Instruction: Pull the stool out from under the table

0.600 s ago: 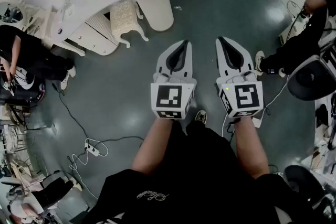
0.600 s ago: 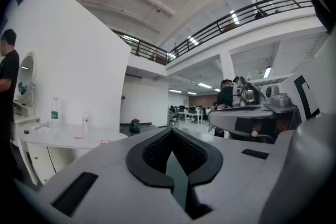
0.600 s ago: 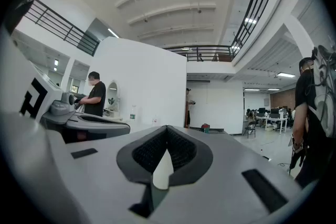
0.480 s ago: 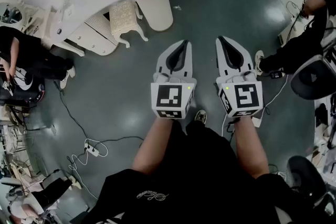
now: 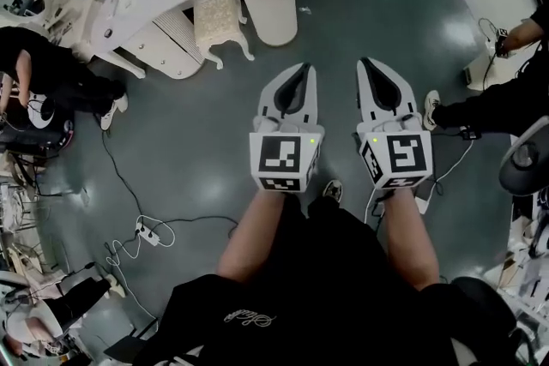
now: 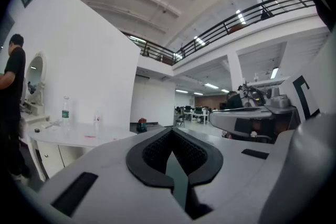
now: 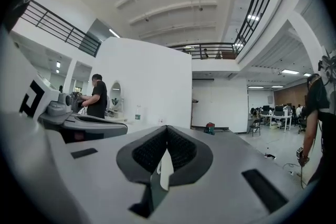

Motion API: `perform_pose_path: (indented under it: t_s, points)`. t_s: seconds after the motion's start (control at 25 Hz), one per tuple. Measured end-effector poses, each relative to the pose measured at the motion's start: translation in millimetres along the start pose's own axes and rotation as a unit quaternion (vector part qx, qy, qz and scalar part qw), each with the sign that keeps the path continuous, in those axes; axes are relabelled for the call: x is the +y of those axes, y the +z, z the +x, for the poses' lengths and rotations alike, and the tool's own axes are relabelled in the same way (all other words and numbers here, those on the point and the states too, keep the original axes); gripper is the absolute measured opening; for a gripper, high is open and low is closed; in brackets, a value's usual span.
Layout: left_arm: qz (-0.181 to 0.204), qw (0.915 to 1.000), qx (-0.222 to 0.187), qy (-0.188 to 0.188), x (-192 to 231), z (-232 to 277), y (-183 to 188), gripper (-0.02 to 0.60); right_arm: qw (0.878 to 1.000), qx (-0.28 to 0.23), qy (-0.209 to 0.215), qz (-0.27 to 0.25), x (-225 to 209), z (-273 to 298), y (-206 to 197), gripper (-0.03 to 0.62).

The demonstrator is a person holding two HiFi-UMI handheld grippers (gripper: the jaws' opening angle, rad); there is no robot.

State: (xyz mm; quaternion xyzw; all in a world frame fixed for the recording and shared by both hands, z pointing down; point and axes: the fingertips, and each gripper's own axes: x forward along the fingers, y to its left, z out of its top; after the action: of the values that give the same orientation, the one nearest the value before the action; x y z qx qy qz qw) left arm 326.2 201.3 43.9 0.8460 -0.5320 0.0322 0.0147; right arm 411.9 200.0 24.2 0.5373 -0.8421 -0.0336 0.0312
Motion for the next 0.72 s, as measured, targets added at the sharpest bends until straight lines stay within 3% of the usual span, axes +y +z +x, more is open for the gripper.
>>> perform_pose_path:
  t_s: [0.4,0.72]
  points:
    - [-0.003,0.9986,0.003,0.053,127.3,-38.8,-5.8,0.006,0.998,-0.005,0.058,0.006,109.6,81.8,9.4,0.006]
    - [-0.013,0.9985,0.005,0.054,185.2,-46.3,-7.2,0.006,0.998,0.004,0.061,0.008,154.6,121.4,15.4,0.006]
